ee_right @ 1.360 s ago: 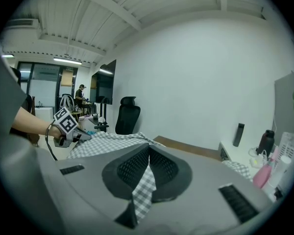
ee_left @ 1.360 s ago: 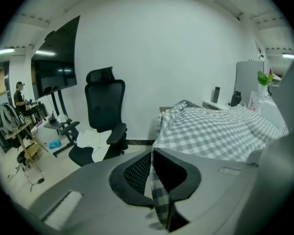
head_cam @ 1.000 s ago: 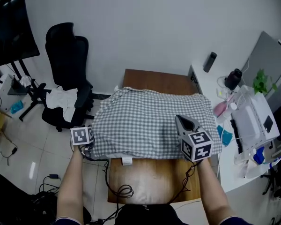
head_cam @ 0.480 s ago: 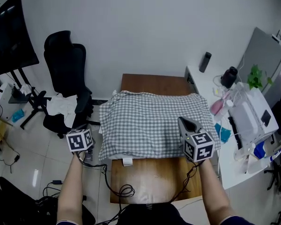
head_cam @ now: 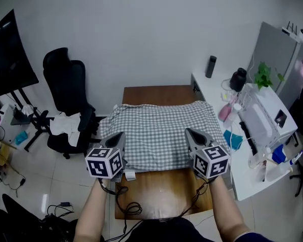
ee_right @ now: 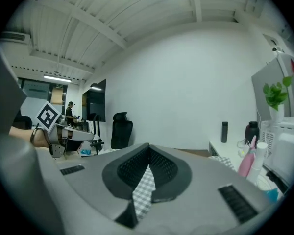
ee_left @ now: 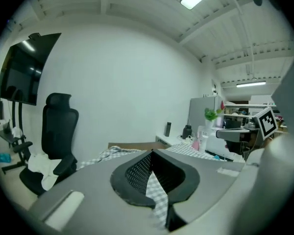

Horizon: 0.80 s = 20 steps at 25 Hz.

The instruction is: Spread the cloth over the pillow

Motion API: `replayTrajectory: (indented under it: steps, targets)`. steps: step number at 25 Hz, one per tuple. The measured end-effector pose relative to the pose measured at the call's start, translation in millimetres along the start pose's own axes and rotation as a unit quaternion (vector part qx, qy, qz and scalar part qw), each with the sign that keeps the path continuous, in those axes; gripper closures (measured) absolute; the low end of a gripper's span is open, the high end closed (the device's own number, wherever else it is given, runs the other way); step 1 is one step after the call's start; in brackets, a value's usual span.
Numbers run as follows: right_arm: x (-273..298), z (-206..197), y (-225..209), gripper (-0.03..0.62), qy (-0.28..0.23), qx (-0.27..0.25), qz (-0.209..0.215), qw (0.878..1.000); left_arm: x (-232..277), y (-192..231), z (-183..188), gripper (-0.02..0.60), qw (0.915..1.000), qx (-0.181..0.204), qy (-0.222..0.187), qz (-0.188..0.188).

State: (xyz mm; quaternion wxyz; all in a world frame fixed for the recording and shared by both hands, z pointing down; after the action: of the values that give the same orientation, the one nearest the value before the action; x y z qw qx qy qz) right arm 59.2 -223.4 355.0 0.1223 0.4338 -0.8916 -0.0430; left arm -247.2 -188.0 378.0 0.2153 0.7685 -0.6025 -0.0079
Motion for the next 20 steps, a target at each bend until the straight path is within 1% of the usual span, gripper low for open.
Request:
replayTrajectory:
  steps: [4,9,14,20]
  targets:
    - [-16.3,5.7,3.8,0.588,-0.029,0.006,0.016,0.999,5.4,-48.2,4.7,0.572,0.9994,0.003,-0.014,-0.030]
    - [-23.5,9.2,2.7,0.586,-0.041,0.010,0.029,0.999,11.1,-86.7,5.4,0.573,0.9988,0.005,-0.016,-0.045]
    - [-23.2,9.2,2.7,0.585,-0.037,0.008,0.042,0.998,20.5,-107.2,4.5,0.572,0.9986,0.010,-0.010,-0.052]
    - [-25.1,9.8,-1.4,0.585,-0.033,0.007,0.050,0.998,29.5,-118.6,5.7,0.572,0.9984,0.024,-0.011,-0.050]
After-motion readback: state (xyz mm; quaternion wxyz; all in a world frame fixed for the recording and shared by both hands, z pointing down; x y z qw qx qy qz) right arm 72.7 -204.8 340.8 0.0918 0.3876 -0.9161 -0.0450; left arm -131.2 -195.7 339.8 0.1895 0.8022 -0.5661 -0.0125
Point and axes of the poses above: the fingertips, and each gripper's own axes: x forward along the fingers, y to its left, z out of its top, the point moved 8 cm from there along -x, backward along the fingers, and after that the axes turned 11 degrees about -x, right-handed, at the moved point
